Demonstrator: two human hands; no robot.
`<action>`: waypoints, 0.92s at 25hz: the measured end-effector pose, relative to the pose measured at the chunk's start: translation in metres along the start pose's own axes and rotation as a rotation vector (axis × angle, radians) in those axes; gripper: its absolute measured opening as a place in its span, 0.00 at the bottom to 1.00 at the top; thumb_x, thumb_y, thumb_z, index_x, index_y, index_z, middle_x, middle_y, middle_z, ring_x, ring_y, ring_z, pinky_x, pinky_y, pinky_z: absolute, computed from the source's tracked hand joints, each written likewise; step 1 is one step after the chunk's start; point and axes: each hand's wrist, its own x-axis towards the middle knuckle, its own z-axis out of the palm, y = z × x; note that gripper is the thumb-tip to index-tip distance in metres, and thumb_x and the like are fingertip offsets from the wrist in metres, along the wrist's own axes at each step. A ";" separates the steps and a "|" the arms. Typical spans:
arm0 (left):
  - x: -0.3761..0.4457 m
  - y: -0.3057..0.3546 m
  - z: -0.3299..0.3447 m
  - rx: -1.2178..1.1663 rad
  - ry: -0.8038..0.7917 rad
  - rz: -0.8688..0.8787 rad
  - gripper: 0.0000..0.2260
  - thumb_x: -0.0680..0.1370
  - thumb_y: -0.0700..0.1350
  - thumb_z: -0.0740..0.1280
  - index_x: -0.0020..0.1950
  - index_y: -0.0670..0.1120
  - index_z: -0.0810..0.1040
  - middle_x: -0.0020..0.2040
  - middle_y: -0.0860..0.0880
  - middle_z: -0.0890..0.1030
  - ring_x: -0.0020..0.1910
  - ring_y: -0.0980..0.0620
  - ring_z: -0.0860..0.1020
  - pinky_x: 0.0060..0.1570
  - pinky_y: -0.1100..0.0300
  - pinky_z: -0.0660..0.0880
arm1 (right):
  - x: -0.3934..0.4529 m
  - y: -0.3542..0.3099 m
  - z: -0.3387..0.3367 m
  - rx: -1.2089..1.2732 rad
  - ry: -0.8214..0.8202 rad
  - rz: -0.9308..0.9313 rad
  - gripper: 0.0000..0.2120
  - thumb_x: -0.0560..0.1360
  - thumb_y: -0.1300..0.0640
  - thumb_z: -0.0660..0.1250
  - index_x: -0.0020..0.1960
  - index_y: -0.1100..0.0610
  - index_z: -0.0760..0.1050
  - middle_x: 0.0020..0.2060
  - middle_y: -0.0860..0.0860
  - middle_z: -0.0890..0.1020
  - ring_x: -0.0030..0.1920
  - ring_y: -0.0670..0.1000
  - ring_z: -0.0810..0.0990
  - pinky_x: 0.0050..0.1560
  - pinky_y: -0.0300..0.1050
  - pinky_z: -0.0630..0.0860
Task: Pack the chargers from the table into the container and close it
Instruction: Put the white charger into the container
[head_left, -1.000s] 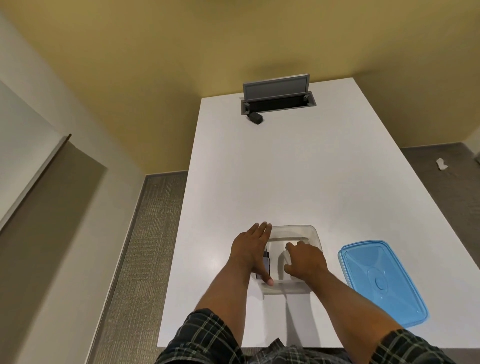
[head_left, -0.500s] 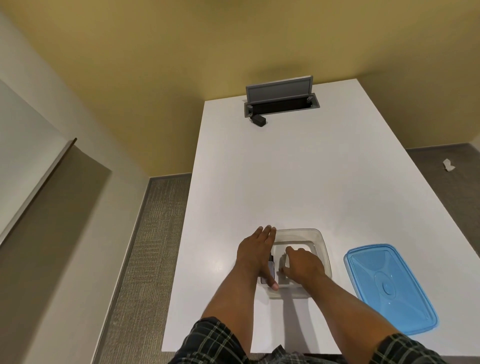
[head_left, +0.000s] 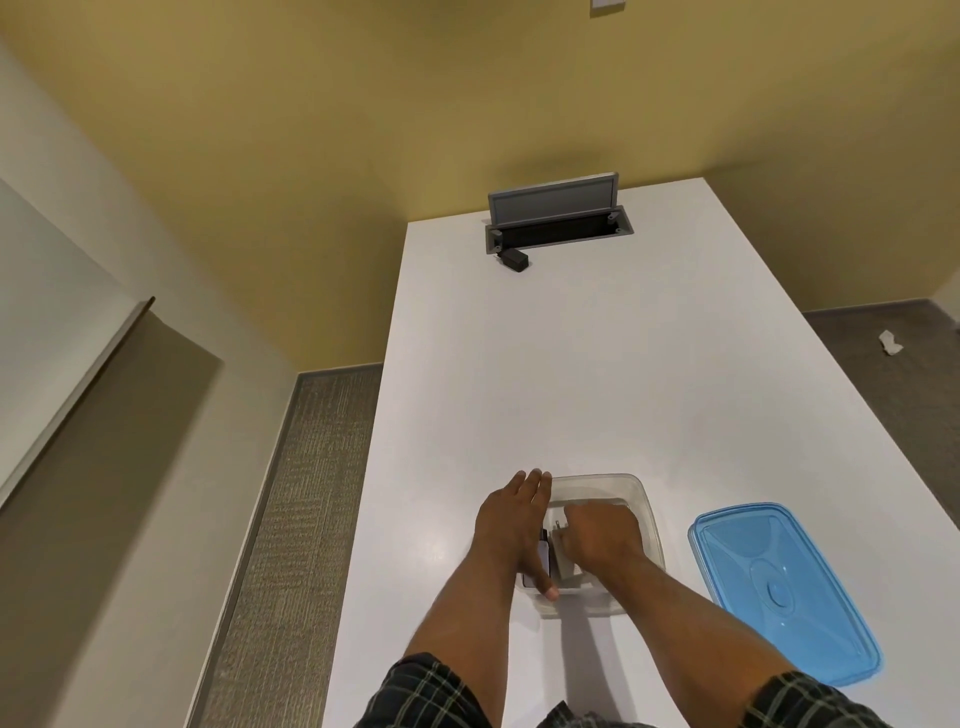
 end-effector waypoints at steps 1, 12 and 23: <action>0.001 0.000 0.000 0.005 0.002 0.007 0.70 0.56 0.66 0.81 0.82 0.44 0.40 0.83 0.47 0.45 0.82 0.46 0.45 0.79 0.51 0.52 | 0.001 0.001 -0.003 -0.015 0.006 -0.019 0.15 0.79 0.47 0.59 0.54 0.53 0.81 0.48 0.50 0.85 0.48 0.54 0.84 0.45 0.46 0.77; 0.031 -0.028 -0.033 -0.010 0.306 0.125 0.48 0.72 0.72 0.54 0.82 0.40 0.51 0.82 0.42 0.53 0.81 0.44 0.53 0.79 0.48 0.52 | 0.041 0.018 -0.041 -0.033 0.393 -0.204 0.11 0.65 0.55 0.72 0.29 0.53 0.72 0.20 0.49 0.72 0.17 0.52 0.70 0.20 0.39 0.64; 0.118 -0.097 -0.053 -0.063 0.244 -0.047 0.47 0.71 0.69 0.38 0.82 0.40 0.44 0.83 0.42 0.45 0.82 0.46 0.45 0.79 0.52 0.49 | 0.152 0.039 -0.044 -0.057 0.193 0.030 0.12 0.67 0.54 0.71 0.49 0.56 0.78 0.40 0.52 0.81 0.40 0.56 0.80 0.37 0.47 0.71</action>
